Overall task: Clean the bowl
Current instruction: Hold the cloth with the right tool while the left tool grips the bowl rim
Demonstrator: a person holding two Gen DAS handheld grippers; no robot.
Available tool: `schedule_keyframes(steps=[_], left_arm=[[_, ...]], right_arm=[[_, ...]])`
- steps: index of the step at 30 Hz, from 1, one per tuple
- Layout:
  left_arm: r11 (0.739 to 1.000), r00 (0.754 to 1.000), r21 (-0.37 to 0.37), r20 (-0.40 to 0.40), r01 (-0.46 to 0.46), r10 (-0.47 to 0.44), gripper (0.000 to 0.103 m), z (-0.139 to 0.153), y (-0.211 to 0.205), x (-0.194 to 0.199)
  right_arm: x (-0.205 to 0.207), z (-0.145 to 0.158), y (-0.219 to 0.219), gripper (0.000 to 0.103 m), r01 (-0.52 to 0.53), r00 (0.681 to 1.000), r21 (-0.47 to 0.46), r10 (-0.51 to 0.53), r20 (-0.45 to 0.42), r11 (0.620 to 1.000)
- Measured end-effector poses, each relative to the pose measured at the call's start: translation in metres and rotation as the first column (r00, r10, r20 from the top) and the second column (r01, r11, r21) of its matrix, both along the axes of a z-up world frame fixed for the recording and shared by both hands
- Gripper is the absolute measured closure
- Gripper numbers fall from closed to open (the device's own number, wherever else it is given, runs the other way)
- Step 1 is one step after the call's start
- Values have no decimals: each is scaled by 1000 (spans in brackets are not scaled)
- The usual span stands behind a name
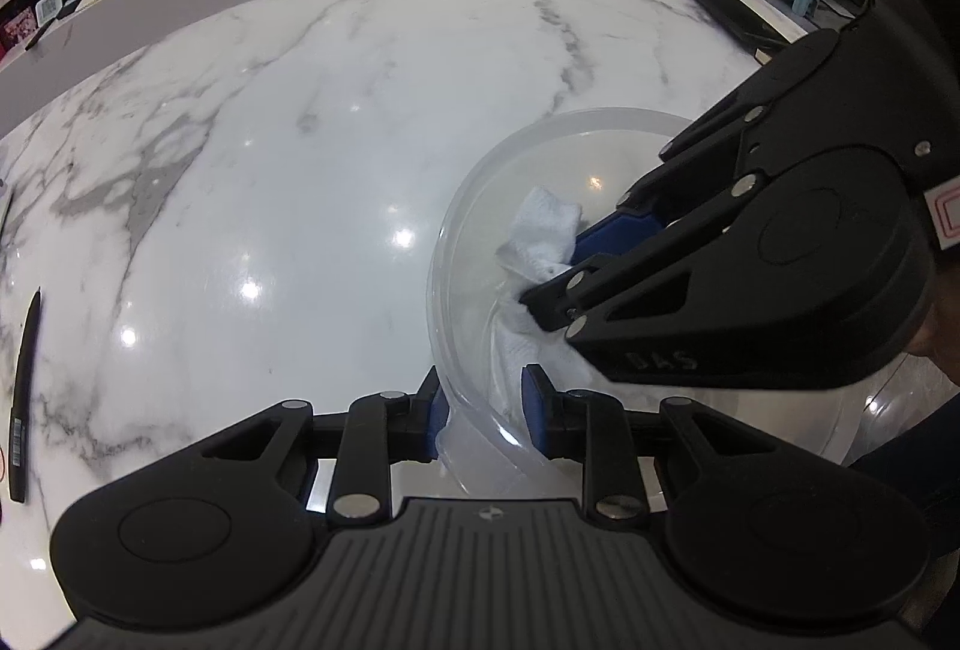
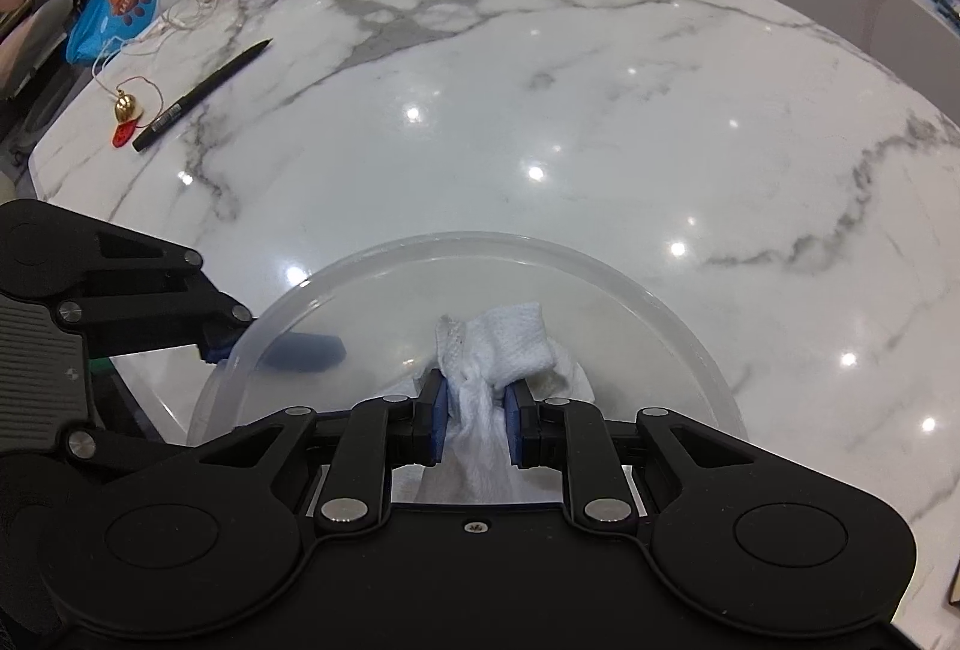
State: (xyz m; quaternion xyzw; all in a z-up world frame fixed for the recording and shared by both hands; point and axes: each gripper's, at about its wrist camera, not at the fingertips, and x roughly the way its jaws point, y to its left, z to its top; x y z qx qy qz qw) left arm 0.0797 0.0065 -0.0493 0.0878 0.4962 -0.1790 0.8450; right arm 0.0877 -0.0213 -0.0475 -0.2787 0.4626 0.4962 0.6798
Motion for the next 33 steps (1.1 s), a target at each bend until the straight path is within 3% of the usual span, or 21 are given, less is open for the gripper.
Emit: schedule_keyframes(steps=[5,23,33], left_arm=[[1000,1000,20,-23,-3,3,87,-6,-2,1],[1000,998,-3,-57,-21,20,93,-9,6,6],[999,998,-4,-60,-35,35,93,-8,5,9]], right_arm=[[-1,0,2,86,-16,997,2,16,-76,1000],[-12,2,-17,87,-60,998,-70,60,4,996],[-31,0,-24,87,-165,986,-99,162,-34,981]])
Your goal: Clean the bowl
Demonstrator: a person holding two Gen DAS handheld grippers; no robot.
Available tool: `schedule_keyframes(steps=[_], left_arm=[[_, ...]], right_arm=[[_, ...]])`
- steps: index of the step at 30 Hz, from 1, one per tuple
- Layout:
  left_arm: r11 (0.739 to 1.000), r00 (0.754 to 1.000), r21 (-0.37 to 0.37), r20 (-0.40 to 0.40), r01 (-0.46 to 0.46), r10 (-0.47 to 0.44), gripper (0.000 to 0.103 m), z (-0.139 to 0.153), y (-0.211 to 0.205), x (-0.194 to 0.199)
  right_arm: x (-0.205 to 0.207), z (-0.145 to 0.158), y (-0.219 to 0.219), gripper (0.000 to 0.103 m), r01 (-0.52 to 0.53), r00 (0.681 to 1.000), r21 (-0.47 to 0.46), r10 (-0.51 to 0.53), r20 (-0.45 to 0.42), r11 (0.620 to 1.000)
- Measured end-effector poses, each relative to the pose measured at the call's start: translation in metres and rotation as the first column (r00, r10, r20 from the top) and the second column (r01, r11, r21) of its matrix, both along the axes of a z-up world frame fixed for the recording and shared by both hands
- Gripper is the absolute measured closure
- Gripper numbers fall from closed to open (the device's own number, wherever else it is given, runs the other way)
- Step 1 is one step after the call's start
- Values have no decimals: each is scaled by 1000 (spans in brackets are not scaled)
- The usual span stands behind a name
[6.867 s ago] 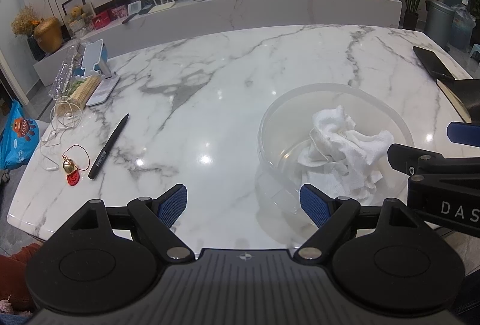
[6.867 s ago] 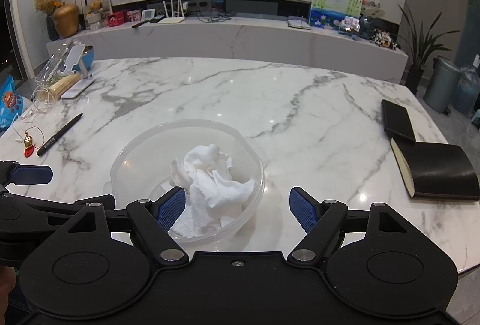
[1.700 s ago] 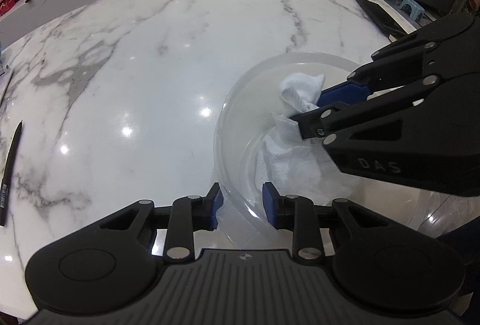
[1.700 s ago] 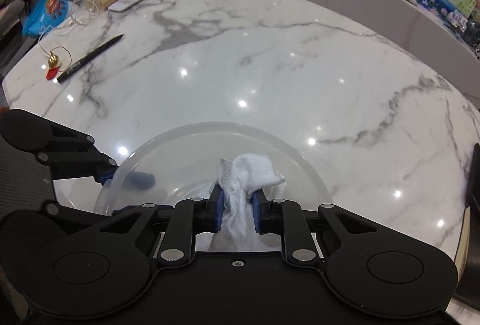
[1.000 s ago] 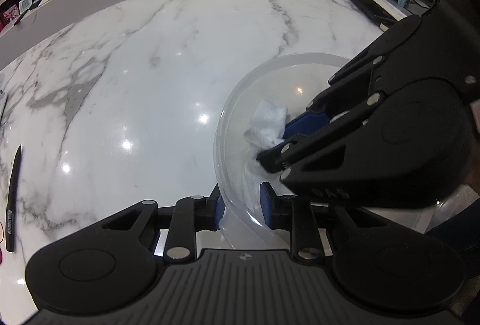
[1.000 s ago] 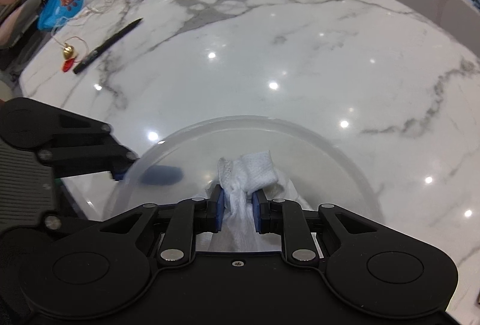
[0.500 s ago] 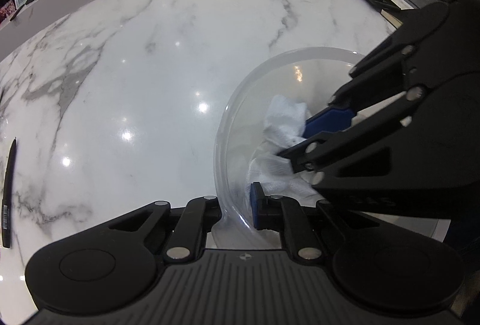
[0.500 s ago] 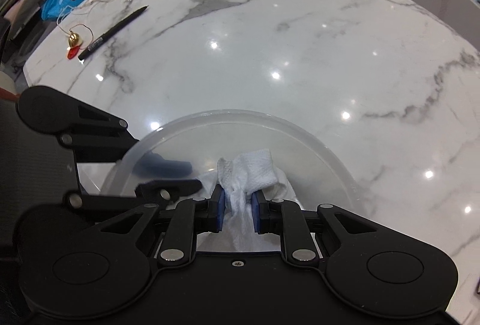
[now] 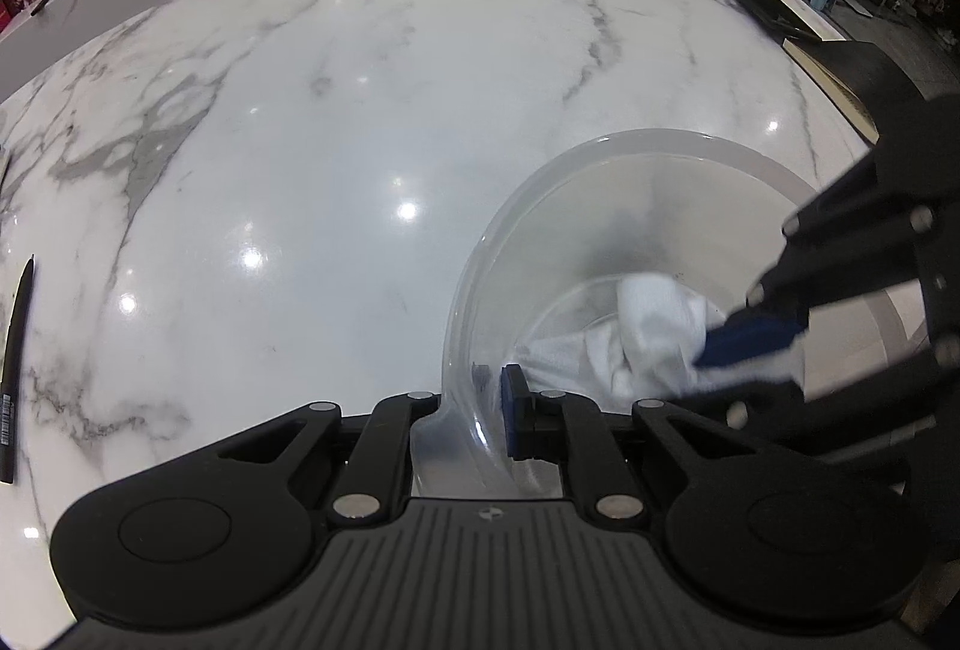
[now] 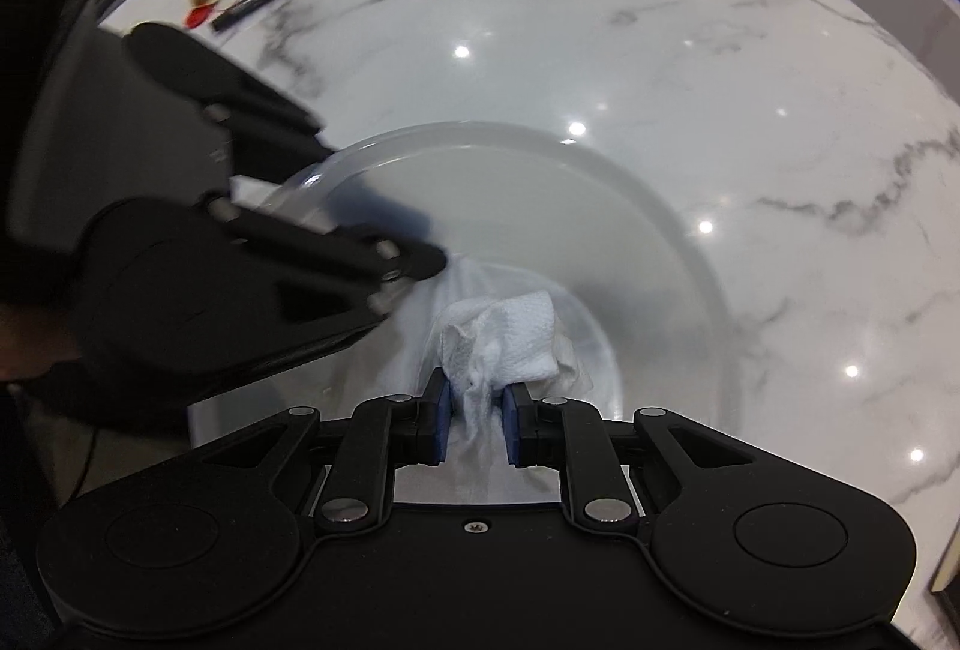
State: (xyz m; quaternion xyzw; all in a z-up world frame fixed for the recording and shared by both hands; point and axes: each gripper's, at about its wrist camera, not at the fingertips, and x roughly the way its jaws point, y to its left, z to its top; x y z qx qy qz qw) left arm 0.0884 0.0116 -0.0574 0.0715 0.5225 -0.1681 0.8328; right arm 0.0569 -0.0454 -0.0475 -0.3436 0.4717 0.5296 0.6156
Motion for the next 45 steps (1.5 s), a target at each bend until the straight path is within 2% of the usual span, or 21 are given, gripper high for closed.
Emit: schedule_keyframes(steps=[8,12,20,29,37,45], left_arm=[[1000,1000,1,-2,-1,1,93,1,0,2],[1000,1000,1,-4,1,-1,93,1,0,2],[999,999,22,-11,33,-32,93,1,-2,3],[999,999,27,-16,41,-41,93,1,-4,3],[997,999,58,2,54,-54,93,1,-7,1],[998,999,32,-16,50,-50,93,1,-4,3]], right_arm=[[-8,-1,3,87,-34,996,25,36,-81,999],[-9,-2,3,87,-53,996,8,54,-73,999],[-11,-2,3,88,-76,997,-48,75,-16,996],[-7,-3,2,88,-70,996,-65,73,51,995],[-3,-4,6,89,-67,988,-49,73,136,997],[0,-6,10,89,-92,972,-2,90,218,996]])
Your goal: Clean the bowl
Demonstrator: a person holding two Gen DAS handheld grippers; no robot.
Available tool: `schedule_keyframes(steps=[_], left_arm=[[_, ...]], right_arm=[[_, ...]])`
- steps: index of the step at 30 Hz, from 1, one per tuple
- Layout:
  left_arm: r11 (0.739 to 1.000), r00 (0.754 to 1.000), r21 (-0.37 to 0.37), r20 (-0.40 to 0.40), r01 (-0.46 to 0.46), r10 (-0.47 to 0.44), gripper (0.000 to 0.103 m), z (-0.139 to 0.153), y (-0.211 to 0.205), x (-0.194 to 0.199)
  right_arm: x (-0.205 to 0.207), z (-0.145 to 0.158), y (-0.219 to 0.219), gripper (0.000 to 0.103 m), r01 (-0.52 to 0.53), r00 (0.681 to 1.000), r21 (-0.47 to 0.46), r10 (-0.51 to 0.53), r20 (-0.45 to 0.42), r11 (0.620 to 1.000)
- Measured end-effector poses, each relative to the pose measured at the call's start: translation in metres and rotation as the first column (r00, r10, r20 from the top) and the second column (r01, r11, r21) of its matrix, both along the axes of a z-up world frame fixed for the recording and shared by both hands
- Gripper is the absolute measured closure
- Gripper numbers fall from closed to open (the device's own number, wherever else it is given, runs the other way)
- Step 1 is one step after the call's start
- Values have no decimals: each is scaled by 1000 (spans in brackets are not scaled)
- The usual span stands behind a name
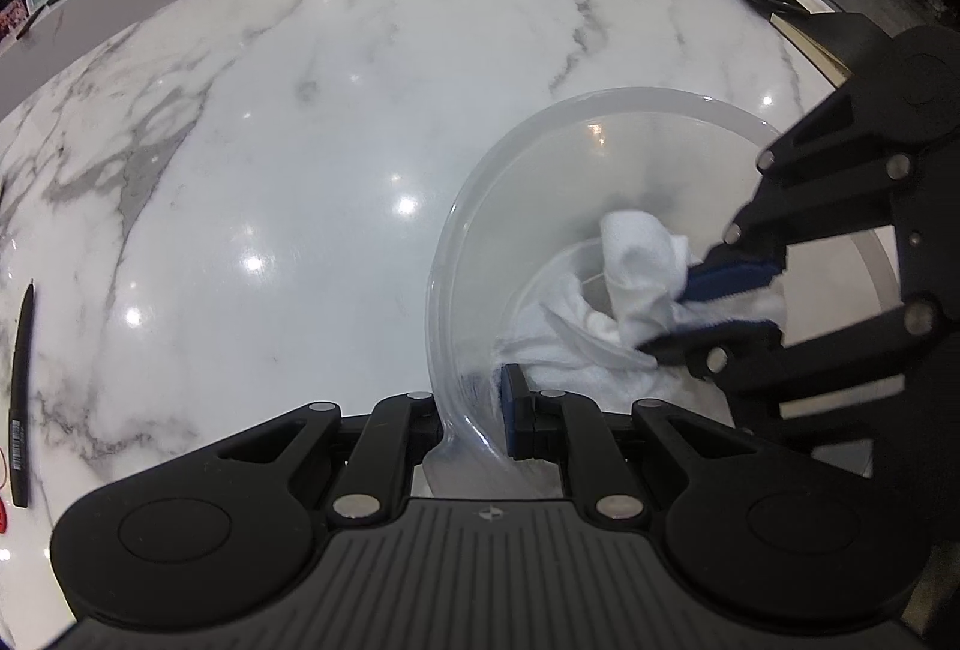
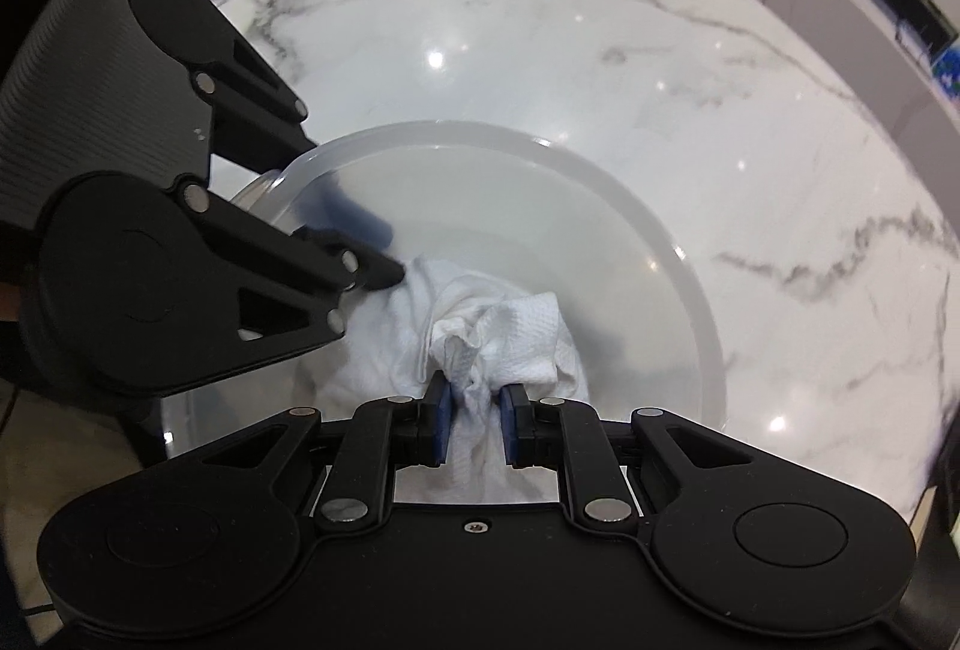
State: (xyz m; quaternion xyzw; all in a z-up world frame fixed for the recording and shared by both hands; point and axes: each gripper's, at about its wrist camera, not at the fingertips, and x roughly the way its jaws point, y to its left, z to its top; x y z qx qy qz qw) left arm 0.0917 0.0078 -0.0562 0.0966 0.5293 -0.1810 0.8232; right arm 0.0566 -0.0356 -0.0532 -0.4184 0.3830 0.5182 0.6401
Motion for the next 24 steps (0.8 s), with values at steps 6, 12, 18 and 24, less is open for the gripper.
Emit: schedule_keyframes(steps=[6,12,18,24], left_arm=[[1000,1000,-4,-4,-8,8,93,0,1,1],[1000,1000,1,-2,-10,10,94,0,0,1],[1000,1000,14,-7,-1,1,93,0,0,2],[996,993,47,-95,69,-65,93,4,-3,17]], right_arm=[[7,3,-9,88,-29,999,18,30,-14,999],[-1,9,-15,88,-52,996,25,54,-77,998],[-11,8,-16,88,-64,990,-7,62,-126,998],[-12,10,-13,88,-52,992,-57,45,-120,997]])
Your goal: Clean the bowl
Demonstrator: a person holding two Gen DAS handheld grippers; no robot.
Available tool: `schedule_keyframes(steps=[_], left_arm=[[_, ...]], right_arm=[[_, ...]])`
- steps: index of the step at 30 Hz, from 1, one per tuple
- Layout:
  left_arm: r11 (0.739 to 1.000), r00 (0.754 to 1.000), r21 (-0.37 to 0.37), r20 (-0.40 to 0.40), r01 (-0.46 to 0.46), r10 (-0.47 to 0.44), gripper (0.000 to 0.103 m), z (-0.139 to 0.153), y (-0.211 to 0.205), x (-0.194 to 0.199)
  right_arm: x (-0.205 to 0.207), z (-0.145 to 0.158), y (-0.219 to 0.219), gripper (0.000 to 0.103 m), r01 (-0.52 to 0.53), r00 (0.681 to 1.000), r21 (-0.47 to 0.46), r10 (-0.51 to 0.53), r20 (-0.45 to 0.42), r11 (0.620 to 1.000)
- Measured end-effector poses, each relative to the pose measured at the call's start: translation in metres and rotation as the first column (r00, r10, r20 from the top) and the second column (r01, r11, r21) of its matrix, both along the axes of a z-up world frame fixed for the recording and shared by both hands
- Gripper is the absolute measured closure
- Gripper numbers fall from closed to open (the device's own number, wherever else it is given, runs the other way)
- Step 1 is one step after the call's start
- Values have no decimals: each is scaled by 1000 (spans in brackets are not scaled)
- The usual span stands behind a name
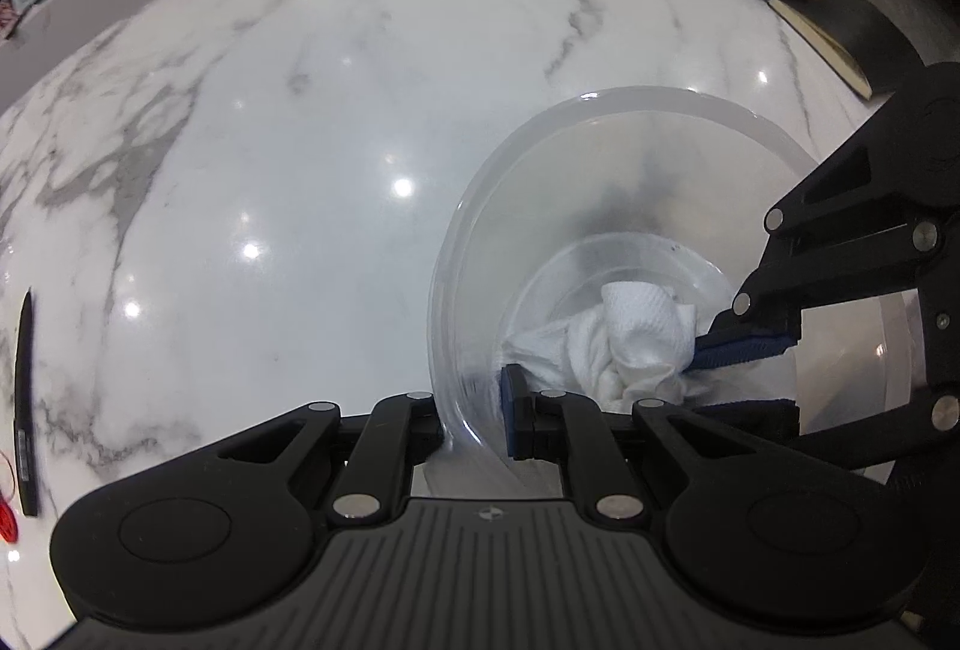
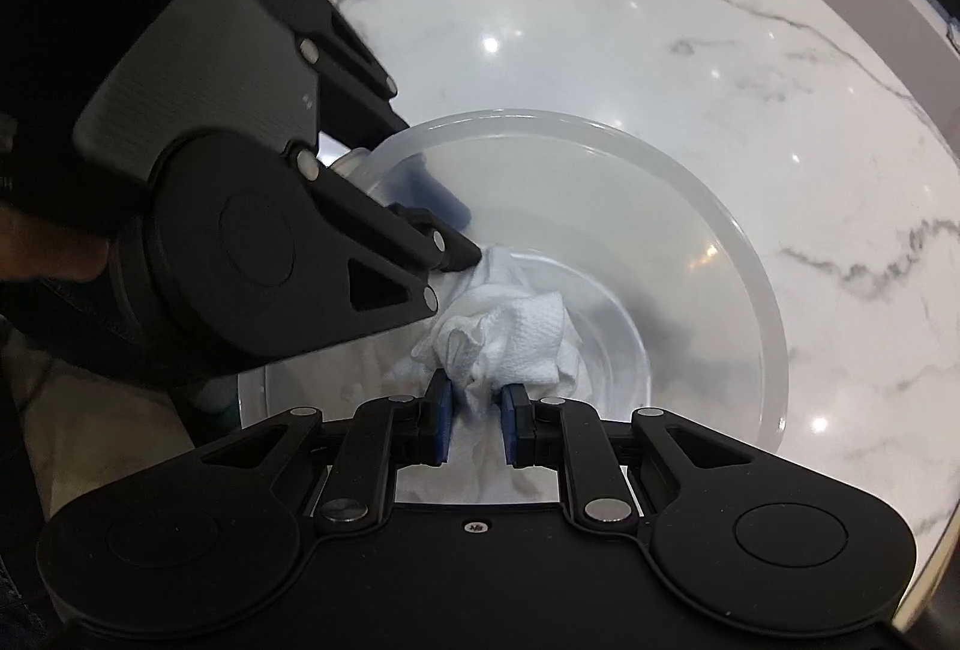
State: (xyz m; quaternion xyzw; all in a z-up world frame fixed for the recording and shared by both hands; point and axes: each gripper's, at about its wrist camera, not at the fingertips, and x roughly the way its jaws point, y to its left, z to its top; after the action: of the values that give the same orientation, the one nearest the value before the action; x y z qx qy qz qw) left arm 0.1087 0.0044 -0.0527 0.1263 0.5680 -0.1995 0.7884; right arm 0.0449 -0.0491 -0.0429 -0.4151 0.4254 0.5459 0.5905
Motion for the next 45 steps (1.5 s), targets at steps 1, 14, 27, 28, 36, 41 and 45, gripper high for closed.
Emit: schedule_keyframes(steps=[1,14,27,28,36,41,45], left_arm=[[1000,1000,12,-16,22,-22,93,1,-1,3],[980,981,35,-21,194,-194,92,-4,6,13],[927,931,128,53,353,-361,88,-8,-6,-8],[927,932,138,53,348,-357,88,-9,-7,-9],[929,935,136,41,343,-352,88,-9,-5,-12],[933,939,130,32,336,-343,88,-3,-7,-7],[939,945,124,32,320,-326,88,-3,-5,-7]], right_arm=[[1,0,1,88,-1,1000,-11,1,-7,1000],[-3,5,13,88,-105,994,-60,105,7,993],[-18,10,-7,89,-260,963,-46,263,57,964],[-19,10,-8,89,-266,962,-45,268,58,963],[-22,15,-10,89,-282,955,-76,288,69,956],[-20,18,-10,89,-290,941,-93,302,154,953],[-19,19,-10,89,-285,944,-70,292,155,956]])
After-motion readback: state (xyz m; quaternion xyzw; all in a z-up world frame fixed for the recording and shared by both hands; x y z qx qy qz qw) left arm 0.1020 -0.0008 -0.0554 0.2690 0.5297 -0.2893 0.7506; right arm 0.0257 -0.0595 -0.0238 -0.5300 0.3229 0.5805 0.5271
